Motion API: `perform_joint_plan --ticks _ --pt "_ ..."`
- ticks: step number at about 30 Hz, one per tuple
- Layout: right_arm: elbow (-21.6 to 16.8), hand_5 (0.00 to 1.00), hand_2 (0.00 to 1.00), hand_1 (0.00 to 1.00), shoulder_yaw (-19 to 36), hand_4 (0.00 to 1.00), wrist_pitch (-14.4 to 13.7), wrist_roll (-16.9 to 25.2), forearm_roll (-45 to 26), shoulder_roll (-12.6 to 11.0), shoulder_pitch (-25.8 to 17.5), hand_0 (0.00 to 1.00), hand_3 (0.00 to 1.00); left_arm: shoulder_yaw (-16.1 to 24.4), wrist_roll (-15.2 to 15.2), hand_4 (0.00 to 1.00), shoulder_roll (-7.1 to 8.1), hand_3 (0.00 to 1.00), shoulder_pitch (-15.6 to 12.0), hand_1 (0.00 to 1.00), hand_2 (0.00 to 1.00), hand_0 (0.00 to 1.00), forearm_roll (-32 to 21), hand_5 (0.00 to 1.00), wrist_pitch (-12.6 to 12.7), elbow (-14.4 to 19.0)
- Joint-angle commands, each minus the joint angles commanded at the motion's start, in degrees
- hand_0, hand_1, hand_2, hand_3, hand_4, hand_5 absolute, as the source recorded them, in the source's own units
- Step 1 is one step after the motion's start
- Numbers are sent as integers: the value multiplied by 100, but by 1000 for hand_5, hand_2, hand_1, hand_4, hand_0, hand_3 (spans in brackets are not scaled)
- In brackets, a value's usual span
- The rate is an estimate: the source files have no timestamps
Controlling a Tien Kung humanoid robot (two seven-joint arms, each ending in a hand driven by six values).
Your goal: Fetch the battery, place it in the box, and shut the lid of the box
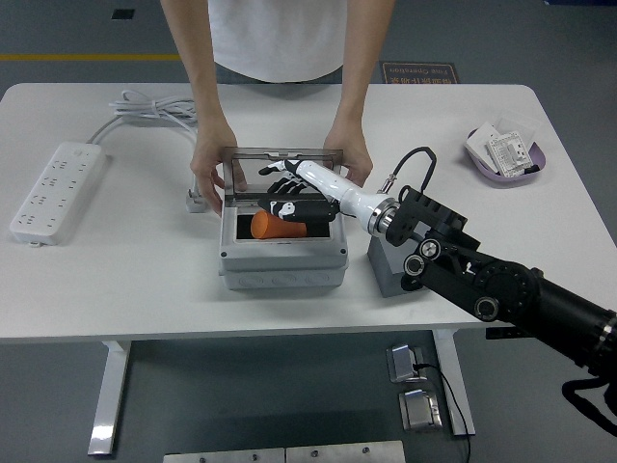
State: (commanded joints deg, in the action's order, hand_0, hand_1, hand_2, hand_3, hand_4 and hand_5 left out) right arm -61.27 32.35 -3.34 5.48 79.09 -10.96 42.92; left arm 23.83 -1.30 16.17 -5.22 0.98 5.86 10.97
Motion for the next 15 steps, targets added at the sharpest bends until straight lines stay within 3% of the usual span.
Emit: perform_joint_plan --ticks 11,15 --pt "-1254 536 703 681 573 745 674 -652 -297 -646 -132 709 844 -133 8 698 -56 688 0 706 669 652 -120 192 -11 -9" --pt "-1352 535 693 667 682 739 783 -664 -647 -785 94 698 827 -217 8 694 -54 688 20 706 667 651 -189 189 -15 -6"
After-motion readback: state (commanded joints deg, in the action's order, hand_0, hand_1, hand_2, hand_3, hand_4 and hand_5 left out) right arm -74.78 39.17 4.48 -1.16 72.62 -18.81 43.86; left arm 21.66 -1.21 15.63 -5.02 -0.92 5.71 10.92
